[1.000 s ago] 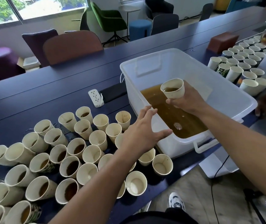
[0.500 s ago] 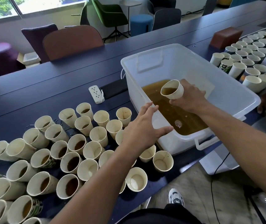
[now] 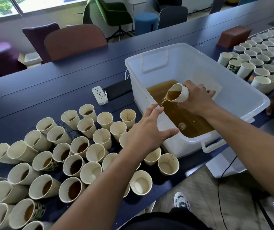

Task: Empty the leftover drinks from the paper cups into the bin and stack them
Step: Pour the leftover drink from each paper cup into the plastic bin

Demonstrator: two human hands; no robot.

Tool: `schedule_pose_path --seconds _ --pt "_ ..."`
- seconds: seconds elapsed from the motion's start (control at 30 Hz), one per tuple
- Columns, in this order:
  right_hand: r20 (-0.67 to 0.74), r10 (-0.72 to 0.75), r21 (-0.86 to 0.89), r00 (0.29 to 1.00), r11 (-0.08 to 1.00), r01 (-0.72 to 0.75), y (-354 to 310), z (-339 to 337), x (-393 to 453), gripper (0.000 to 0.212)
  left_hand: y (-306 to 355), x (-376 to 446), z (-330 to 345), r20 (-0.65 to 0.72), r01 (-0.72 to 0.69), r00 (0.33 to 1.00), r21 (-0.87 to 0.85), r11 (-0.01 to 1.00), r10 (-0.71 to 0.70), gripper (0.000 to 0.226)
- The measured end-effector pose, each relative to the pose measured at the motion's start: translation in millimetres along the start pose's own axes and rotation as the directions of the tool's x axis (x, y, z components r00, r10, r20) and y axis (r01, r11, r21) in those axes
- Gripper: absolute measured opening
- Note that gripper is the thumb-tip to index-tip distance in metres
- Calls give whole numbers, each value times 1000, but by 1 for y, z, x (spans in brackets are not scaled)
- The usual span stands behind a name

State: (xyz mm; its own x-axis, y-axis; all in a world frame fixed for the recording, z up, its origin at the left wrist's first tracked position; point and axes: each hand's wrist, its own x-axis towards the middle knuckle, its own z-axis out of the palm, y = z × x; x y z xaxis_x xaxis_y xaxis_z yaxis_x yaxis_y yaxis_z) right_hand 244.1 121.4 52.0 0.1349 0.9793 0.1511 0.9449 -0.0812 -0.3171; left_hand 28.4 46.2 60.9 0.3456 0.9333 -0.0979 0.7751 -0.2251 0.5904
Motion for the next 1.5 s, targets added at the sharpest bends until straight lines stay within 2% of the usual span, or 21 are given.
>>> schedule_pose_path --seconds 1.13,1.3,1.5 --pt "-62 -123 -108 991 987 116 -2 2 -2 47 2 -1 -3 8 -1 1000 12 1000 1 87" --pt "-120 -226 -224 967 955 196 -4 0 -5 44 3 -1 -3 11 1 1000 14 1000 -1 87" --pt "-116 -318 -376 941 891 255 -8 -4 -7 57 4 -1 -4 19 5 1000 11 1000 -5 87"
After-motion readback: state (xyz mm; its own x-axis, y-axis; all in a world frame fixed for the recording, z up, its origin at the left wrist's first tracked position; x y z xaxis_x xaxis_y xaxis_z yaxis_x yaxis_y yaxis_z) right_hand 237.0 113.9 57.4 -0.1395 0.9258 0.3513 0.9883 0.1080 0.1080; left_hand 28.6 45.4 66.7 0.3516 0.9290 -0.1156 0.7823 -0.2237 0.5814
